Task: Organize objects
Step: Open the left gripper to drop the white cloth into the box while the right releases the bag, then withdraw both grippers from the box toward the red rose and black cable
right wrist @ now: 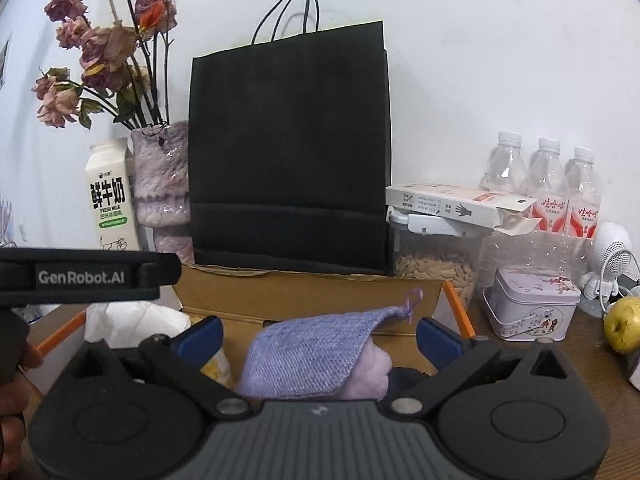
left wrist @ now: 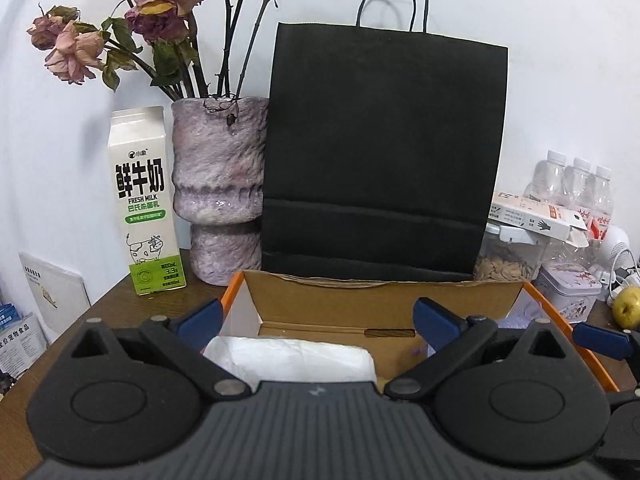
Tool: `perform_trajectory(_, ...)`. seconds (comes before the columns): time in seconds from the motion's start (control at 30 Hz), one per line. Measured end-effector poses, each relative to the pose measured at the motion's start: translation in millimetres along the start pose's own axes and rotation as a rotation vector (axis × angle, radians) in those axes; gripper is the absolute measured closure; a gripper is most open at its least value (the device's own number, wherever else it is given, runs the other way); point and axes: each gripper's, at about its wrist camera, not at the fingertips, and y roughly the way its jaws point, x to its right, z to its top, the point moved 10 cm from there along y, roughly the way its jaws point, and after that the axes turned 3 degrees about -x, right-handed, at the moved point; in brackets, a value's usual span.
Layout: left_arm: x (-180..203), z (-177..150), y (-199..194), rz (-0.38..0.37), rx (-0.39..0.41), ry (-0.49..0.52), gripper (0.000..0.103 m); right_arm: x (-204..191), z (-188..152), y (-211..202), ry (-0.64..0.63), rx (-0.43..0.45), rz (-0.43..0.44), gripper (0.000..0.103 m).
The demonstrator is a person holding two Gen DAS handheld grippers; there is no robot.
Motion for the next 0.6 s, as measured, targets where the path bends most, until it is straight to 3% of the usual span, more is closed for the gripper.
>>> perform_trajectory(0.6,-0.5,1.0,-24.0,-0.006,0.044,-0.017,0.0,-4.7,1.5,-16.9,-0.049,0.003,-0.02,0.0)
